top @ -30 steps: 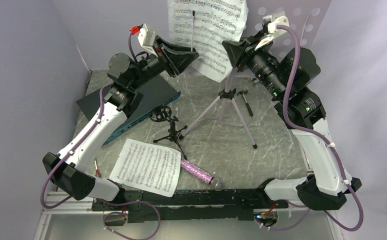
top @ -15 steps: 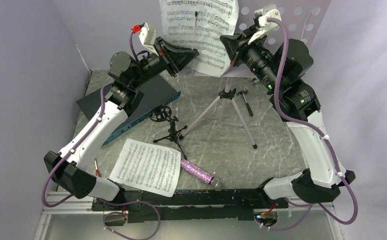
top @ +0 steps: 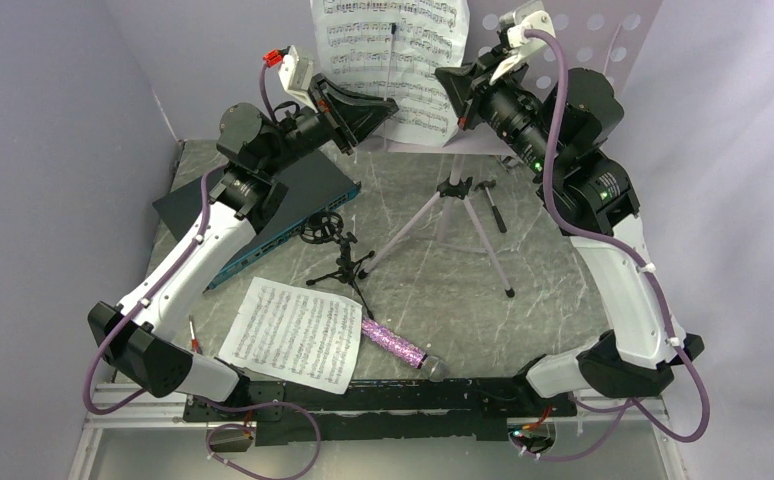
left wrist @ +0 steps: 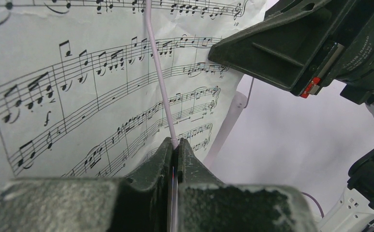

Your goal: Set up the instrument practice props

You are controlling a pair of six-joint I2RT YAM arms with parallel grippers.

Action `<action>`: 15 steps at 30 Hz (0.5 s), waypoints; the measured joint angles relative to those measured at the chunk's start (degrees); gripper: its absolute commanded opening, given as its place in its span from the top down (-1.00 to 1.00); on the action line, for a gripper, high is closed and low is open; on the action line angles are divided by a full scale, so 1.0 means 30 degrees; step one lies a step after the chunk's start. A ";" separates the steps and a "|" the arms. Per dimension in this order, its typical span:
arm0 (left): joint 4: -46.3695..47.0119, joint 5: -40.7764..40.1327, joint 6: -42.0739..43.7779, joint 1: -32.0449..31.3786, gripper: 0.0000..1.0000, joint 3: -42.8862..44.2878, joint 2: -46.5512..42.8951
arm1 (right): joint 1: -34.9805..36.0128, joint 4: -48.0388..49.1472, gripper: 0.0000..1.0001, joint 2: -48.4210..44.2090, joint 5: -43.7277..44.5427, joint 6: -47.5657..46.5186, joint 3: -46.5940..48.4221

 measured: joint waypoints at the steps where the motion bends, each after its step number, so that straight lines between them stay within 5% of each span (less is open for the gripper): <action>1: 0.0000 0.0000 0.0022 0.0007 0.80 0.0007 0.0000 | 0.0000 -0.0029 1.00 0.0058 0.0007 -0.0044 0.0066; 6: 0.0000 -0.0015 0.0044 0.0000 0.41 0.0007 0.0000 | 0.0000 -0.0146 1.00 0.0204 0.0022 -0.0189 0.0211; 15: -0.0015 -0.0248 0.0321 0.0000 -0.29 -0.0386 -0.0481 | 0.0000 0.0306 0.23 -0.0525 0.0197 -0.0087 -0.1056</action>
